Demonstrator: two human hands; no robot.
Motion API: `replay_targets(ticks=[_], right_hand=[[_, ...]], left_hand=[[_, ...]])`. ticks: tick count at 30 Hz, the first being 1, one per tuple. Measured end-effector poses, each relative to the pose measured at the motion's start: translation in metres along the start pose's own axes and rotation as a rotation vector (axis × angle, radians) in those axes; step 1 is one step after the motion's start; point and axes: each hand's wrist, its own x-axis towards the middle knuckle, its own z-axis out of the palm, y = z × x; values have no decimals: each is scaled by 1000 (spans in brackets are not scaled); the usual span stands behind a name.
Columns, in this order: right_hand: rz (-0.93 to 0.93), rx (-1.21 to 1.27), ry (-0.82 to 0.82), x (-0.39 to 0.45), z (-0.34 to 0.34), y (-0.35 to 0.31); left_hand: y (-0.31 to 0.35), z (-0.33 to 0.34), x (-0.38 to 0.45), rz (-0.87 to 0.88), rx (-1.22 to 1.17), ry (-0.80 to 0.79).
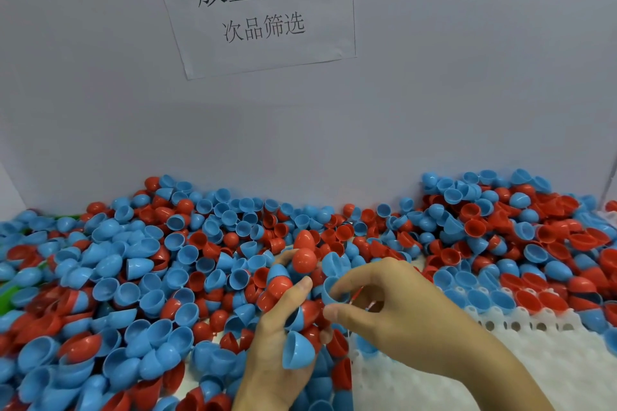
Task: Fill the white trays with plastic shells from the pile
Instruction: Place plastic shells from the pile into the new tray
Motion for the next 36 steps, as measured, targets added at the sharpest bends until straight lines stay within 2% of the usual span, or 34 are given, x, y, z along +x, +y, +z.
replay_targets(ticks=[2, 7, 10, 14, 18, 25, 29, 33, 36], right_hand=[[-17, 6, -11, 0, 0, -3], [27, -10, 109, 3, 3, 3], [71, 66, 126, 2, 4, 5], [82, 29, 151, 4, 7, 4], [62, -70, 146, 5, 9, 5], [-25, -60, 139, 6, 9, 4], [-46, -36, 214, 4, 3, 3], [83, -104, 318, -1, -17, 15], [226, -188, 289, -9, -32, 27]], left_hand=[[1, 0, 0, 7, 4, 10], [2, 2, 0, -3, -10, -1], [1, 2, 0, 7, 10, -10], [1, 5, -1, -1, 40, -24], [1, 6, 0, -3, 42, -25], [0, 2, -2, -47, 70, -6], [-1, 2, -1, -21, 38, -3], [1, 4, -1, 24, -1, -9], [1, 4, -1, 12, -2, -25]])
